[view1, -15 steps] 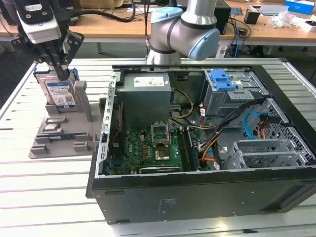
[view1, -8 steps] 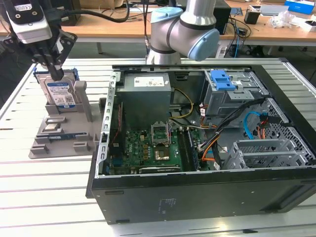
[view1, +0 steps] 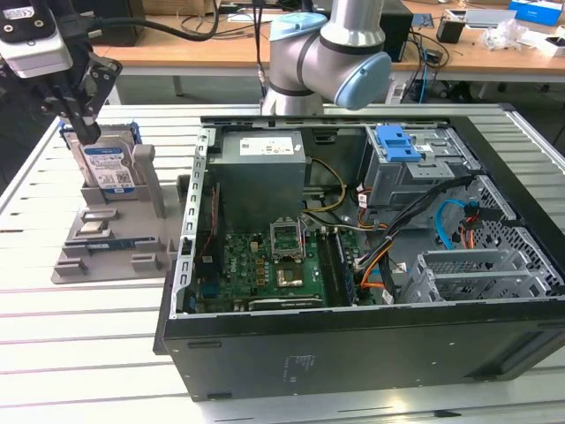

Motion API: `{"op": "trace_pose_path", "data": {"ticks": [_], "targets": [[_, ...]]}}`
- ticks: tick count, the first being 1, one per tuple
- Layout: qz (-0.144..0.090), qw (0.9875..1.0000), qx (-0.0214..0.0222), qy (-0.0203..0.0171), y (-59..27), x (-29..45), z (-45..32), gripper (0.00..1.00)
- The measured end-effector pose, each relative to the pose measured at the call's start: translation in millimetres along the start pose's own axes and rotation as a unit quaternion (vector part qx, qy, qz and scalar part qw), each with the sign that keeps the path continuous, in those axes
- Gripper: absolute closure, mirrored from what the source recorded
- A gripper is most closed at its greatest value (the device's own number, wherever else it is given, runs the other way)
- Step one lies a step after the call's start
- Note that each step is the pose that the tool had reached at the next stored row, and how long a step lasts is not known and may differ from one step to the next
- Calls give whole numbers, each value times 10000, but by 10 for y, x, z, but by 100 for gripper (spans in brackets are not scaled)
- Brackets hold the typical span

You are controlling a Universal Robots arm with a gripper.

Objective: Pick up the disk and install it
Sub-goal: 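Reach for the disk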

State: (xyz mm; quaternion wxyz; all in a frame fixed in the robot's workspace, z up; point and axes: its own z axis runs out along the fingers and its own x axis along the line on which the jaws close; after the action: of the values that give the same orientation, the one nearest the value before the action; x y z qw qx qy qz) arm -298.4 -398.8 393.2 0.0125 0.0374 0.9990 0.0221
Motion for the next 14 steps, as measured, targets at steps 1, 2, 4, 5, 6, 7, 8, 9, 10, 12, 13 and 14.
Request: {"op": "trace_pose_path", "data": {"ticks": [1,2,4,5,6,7,8,9,10,12,13,14], "targets": [[0,10000,0,0,-1,11,0,89],[0,10000,0,0,-3,35,0,89],[0,10000,0,0,-4,58,-1,89],[0,10000,0,0,-6,77,-1,89],[0,10000,0,0,-7,90,-1,89],[0,10000,0,0,-8,109,-2,89],[-1,10000,0,0,-9,122,-2,89],[-1,10000,0,0,-10,130,-3,89],[0,10000,0,0,-11,141,-3,89],[-1,10000,0,0,-13,167,-4,89],[-1,10000,0,0,-13,176,-4,89],[0,10000,0,0,-15,193,-4,89]]}}
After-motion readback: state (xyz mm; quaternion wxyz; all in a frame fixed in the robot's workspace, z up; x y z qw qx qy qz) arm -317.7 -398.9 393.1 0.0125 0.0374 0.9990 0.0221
